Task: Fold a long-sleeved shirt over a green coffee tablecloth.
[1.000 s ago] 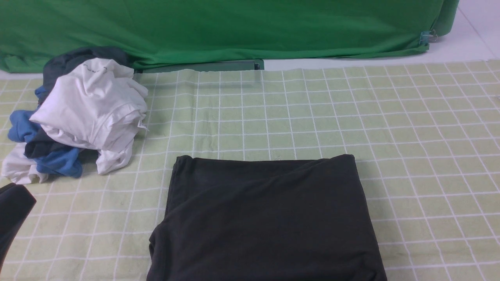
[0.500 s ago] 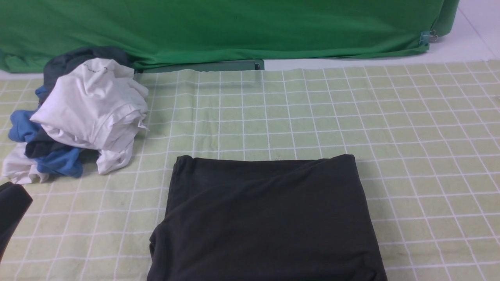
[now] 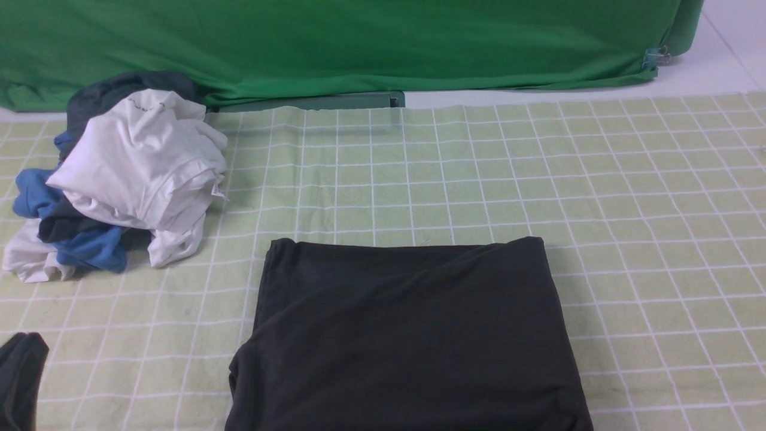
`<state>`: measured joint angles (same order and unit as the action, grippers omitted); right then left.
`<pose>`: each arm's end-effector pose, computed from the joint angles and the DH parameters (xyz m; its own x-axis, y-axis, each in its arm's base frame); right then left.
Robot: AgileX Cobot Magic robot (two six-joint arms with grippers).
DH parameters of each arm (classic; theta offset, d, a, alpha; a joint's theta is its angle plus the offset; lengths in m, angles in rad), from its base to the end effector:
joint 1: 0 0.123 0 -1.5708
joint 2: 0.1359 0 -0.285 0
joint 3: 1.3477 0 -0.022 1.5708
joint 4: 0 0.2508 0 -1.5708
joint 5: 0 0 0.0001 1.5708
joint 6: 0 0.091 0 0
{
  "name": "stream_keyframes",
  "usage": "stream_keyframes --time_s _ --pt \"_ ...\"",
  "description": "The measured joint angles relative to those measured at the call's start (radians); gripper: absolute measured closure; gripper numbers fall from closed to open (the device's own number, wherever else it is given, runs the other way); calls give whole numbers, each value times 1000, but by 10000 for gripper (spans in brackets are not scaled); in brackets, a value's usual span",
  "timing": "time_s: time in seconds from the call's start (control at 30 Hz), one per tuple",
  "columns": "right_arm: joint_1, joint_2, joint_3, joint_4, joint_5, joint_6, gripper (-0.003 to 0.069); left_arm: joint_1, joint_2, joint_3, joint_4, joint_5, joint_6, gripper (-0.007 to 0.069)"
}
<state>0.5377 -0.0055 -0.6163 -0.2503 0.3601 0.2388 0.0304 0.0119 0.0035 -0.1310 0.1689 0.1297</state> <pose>-0.0145 -0.0179 0.3718 0.3002 0.1836 -0.9360 -0.4412 0.8967 0.0344 0.0573 -0.0003 0.1961 -0.0955 -0.0024 -0.9954 -0.0085 1.0000 -0.0016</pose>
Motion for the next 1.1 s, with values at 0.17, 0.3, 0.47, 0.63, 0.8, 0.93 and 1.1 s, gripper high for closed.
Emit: stream_keyframes --time_s 0.17,0.3,0.47,0.63,0.8,0.93,1.1 --pt "0 0 0 0 0 0 508 1 -12 0 0 62 11 610" --pt "0 0 0 0 0 0 501 1 -12 0 0 64 12 610" --pt "0 0 0 0 0 0 491 1 -12 0 0 65 12 608" --pt "0 0 0 0 0 0 479 1 -12 0 0 66 12 608" --pt "0 0 0 0 0 0 468 1 -12 0 0 66 14 608" --pt "0 0 0 0 0 0 458 1 -12 0 0 66 14 608" --pt "0 0 0 0 0 0 447 1 -12 0 0 66 15 608"
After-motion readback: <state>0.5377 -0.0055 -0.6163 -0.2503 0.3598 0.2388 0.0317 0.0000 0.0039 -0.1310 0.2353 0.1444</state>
